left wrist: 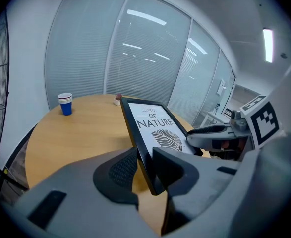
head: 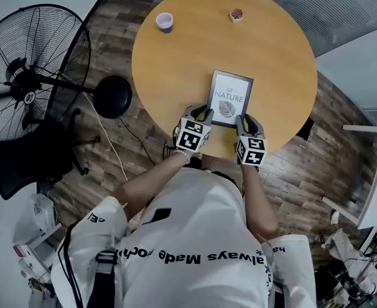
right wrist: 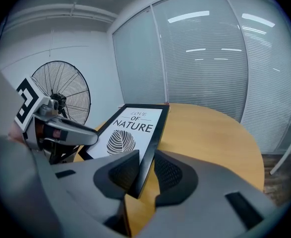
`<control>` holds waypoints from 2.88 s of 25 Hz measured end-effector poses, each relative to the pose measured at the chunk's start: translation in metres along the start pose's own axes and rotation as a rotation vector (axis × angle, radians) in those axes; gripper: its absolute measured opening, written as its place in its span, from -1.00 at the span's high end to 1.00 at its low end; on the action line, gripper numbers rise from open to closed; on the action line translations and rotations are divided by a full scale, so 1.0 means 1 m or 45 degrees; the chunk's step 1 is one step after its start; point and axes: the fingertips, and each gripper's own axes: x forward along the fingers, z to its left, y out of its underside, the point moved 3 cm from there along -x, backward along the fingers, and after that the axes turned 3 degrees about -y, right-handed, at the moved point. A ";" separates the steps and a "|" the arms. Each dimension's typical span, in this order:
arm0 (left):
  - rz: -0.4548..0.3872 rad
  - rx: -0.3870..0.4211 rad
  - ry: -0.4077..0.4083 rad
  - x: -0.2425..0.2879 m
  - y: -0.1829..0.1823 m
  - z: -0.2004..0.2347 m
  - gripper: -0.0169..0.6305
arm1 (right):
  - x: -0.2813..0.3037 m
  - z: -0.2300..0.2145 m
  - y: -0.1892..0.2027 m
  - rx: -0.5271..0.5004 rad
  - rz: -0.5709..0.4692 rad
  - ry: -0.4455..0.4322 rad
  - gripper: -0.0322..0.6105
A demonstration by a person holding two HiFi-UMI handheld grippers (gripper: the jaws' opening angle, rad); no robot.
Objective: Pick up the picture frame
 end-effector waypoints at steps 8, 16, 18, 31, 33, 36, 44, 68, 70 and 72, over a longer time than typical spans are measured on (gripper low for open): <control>-0.057 0.025 -0.005 -0.021 -0.017 -0.011 0.61 | -0.025 0.003 -0.019 -0.008 -0.071 0.015 0.57; -0.143 0.037 -0.006 -0.041 -0.041 -0.020 0.61 | -0.048 0.005 -0.047 -0.026 -0.155 0.028 0.57; -0.170 0.037 -0.005 -0.047 -0.049 -0.023 0.61 | -0.054 0.006 -0.056 -0.032 -0.179 0.033 0.58; -0.340 0.040 0.021 -0.093 -0.086 -0.038 0.61 | -0.101 0.020 -0.094 -0.073 -0.324 0.060 0.58; -0.367 0.043 0.022 -0.100 -0.093 -0.040 0.61 | -0.108 0.022 -0.100 -0.087 -0.345 0.066 0.58; -0.406 0.048 0.025 -0.110 -0.106 -0.044 0.62 | -0.119 0.024 -0.112 -0.099 -0.386 0.071 0.58; -0.502 0.082 0.024 -0.129 -0.137 -0.053 0.62 | -0.144 0.025 -0.142 -0.126 -0.489 0.085 0.58; -0.768 0.098 0.047 -0.192 -0.196 -0.082 0.63 | -0.217 0.042 -0.198 -0.200 -0.710 0.106 0.58; -0.808 0.088 0.050 -0.195 -0.200 -0.082 0.63 | -0.219 0.043 -0.200 -0.205 -0.720 0.107 0.58; -0.822 0.085 0.050 -0.197 -0.201 -0.083 0.63 | -0.219 0.044 -0.200 -0.205 -0.727 0.107 0.58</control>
